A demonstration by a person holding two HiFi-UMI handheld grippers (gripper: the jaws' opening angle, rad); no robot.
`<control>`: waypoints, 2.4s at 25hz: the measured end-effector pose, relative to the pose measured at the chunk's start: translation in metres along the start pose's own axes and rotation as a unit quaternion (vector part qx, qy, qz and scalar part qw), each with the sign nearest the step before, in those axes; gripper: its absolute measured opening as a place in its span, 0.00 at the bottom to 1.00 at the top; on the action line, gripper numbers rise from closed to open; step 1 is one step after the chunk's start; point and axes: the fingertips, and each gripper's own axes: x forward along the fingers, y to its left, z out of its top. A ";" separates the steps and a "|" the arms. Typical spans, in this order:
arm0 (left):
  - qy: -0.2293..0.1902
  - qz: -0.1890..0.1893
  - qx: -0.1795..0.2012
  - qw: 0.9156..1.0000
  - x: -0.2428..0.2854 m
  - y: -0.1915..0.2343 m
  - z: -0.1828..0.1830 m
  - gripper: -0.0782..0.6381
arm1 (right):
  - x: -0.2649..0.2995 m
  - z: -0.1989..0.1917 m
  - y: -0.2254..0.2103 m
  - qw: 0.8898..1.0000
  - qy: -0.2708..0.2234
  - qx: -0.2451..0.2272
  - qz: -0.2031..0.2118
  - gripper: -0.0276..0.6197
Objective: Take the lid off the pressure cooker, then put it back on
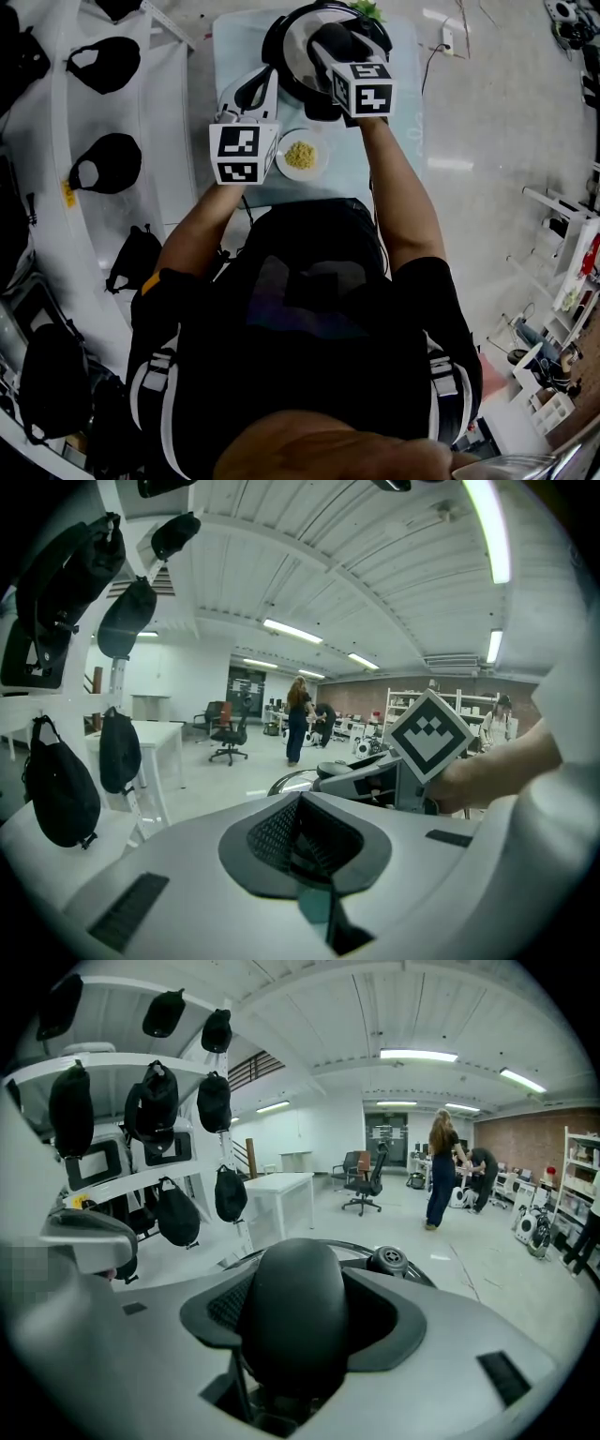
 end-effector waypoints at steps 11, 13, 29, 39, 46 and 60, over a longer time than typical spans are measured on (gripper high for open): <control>-0.004 0.012 -0.004 1.000 -0.008 0.004 0.001 0.12 | 0.005 -0.007 -0.006 0.995 0.023 0.035 -0.090 0.50; -0.004 0.015 -0.002 1.000 -0.009 0.005 -0.001 0.12 | 0.006 -0.007 -0.007 0.995 0.023 0.033 -0.093 0.50; -0.021 0.029 0.003 0.999 -0.026 -0.017 0.010 0.12 | -0.062 -0.011 0.011 0.999 -0.026 -0.025 -0.040 0.51; -0.021 0.064 0.011 0.998 -0.055 -0.098 0.002 0.12 | -0.156 -0.044 0.030 0.996 -0.050 -0.058 0.053 0.37; -0.011 0.093 0.005 0.996 -0.081 -0.171 -0.021 0.12 | -0.214 -0.092 0.012 0.992 -0.043 -0.073 0.088 0.29; -0.011 0.120 0.012 0.993 -0.142 -0.290 -0.055 0.12 | -0.324 -0.159 0.002 0.986 -0.053 -0.091 0.132 0.29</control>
